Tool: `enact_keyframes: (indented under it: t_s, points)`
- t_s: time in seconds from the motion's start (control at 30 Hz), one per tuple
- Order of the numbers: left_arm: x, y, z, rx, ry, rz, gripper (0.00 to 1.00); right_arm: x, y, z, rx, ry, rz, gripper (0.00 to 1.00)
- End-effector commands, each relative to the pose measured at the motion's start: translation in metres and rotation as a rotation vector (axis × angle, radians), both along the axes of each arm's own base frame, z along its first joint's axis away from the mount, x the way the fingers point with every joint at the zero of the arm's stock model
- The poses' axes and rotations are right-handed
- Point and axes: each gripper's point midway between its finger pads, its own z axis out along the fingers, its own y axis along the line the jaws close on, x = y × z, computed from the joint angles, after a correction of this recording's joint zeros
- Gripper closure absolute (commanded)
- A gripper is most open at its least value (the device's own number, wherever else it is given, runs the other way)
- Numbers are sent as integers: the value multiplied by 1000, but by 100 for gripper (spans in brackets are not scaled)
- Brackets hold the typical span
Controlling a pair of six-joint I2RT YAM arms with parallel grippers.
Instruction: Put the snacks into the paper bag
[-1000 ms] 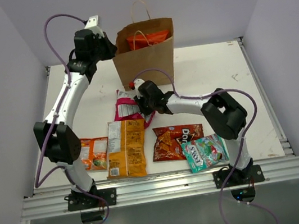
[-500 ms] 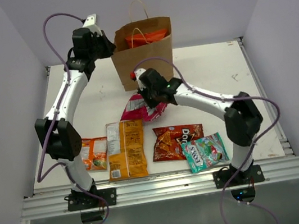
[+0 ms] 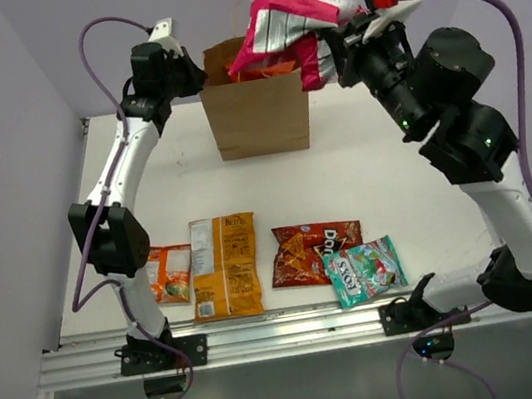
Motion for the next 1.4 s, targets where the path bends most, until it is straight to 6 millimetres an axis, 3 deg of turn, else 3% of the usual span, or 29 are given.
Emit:
enact_keyframes:
  t_s: [0.0,0.03,0.17,0.2,0.23,0.3,0.33,0.4,0.43,0.5,0.67,0.77,0.87,0.97,1.1,1.17,1.23,1.27,1.33,1.37]
  points:
    - [5,3,15,-30,-23,6,100,75,28,-23,-100,-93,-141,100]
    - [5,3,17,-39,-26,7,100,82,33,-7,-46,-157,-139,100]
    - [4,-2,20,-56,-29,-11,100,128,49,-11,-83,-219,-195,100]
    - [4,-1,20,-56,-29,-10,100,132,46,4,-52,-256,-211,100]
    - [3,0,20,-55,-29,-9,100,151,54,-8,-63,-248,-217,100]
    - [2,0,20,-55,-27,-8,100,164,47,4,-29,-276,-237,100]
    - [1,-1,22,-54,-33,-12,100,182,52,-12,-44,-253,-243,100]
    - [0,-1,22,-54,-33,-12,100,193,46,-2,-19,-264,-256,100]
    - [0,0,21,-54,-30,-14,100,204,50,-15,-36,-240,-254,100]
    - [-1,0,21,-53,-30,-16,100,210,52,-21,-33,-232,-235,100]
    - [-3,-1,21,-50,-30,-21,100,228,63,-76,-86,-111,-215,100]
    - [-3,0,21,-52,-31,-24,100,234,74,-115,-122,-25,-179,100]
    - [-3,-1,22,-56,-33,-28,100,238,83,-169,-175,83,-142,100]
    - [-3,-1,22,-57,-34,-31,100,234,85,-205,-205,160,-121,100]
    - [-1,-2,23,-65,-37,-32,100,230,83,-231,-246,215,-117,100]
    - [0,-2,25,-68,-42,-33,100,226,79,-225,-244,209,-126,98]
    - [0,-2,24,-70,-39,-33,100,222,74,-209,-240,183,-133,86]
    - [1,-2,26,-72,-43,-31,100,221,72,-195,-226,162,-142,52]
    - [3,-1,24,-73,-39,-26,100,216,64,-170,-204,123,-168,21]
    - [4,0,25,-74,-42,-18,100,210,59,-148,-185,90,-173,17]
